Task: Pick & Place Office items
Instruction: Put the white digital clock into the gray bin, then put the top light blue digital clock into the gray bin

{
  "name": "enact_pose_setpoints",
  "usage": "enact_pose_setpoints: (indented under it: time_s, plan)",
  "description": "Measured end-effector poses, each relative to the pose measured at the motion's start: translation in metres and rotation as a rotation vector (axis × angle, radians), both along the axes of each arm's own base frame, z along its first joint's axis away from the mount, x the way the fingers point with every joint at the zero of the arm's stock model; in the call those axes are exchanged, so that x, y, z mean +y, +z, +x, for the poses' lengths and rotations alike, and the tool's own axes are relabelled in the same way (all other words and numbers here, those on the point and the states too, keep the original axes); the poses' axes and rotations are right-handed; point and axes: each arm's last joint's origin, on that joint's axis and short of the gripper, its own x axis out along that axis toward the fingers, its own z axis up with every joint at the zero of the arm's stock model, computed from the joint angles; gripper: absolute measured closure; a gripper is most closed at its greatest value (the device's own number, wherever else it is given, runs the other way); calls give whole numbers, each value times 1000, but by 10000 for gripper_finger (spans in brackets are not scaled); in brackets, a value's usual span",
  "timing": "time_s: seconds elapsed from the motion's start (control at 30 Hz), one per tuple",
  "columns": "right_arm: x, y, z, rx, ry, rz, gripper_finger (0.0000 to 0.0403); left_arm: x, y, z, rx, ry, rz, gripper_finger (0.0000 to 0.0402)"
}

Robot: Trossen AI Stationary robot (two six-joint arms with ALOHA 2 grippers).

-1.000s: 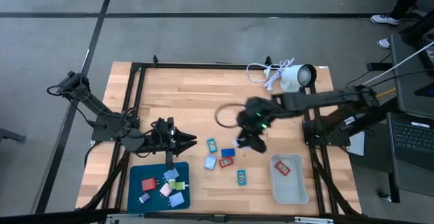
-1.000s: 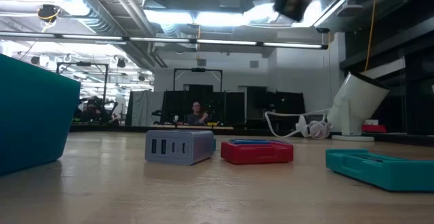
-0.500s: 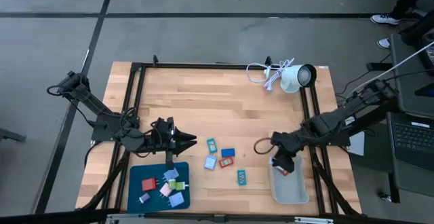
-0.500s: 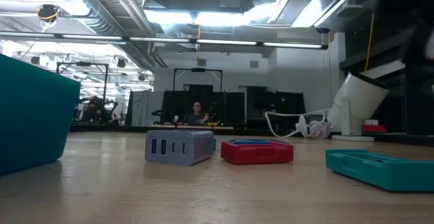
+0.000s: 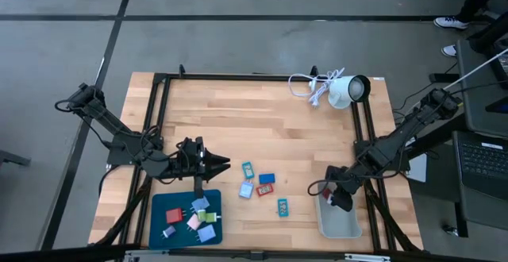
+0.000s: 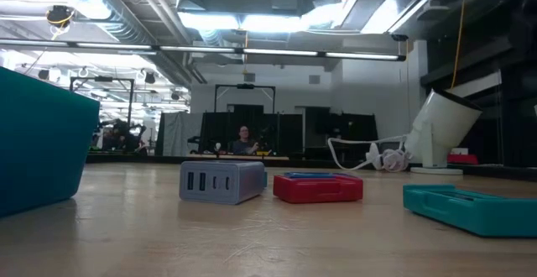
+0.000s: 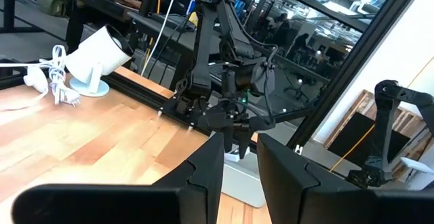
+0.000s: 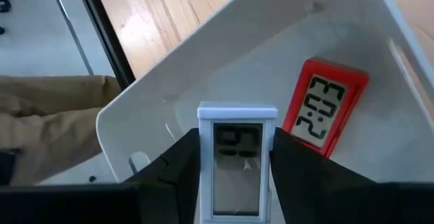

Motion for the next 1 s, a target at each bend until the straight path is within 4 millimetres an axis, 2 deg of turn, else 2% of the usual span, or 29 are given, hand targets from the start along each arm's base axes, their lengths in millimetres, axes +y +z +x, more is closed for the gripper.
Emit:
enact_pose_setpoints:
  time_s: [0.17,0.27,0.37,0.47,0.73,0.87,1.0]
  plan:
    - [-1,0,1,12,-25,13,119,0,0,0,0,0,0,319]
    - [0,2,5,-16,-32,39,75,0,0,0,0,0,0,318]
    - [2,9,9,-48,-48,74,68,0,0,0,0,0,-1,316]
    - [3,18,14,-78,-57,94,81,0,0,0,-1,0,-5,317]
    - [4,26,17,-116,-69,92,94,0,0,0,0,0,-1,318]
    - [5,53,29,-266,-95,85,94,0,0,0,-1,0,-5,316]
    - [-4,81,44,-405,-148,18,95,0,0,0,-1,0,-6,318]
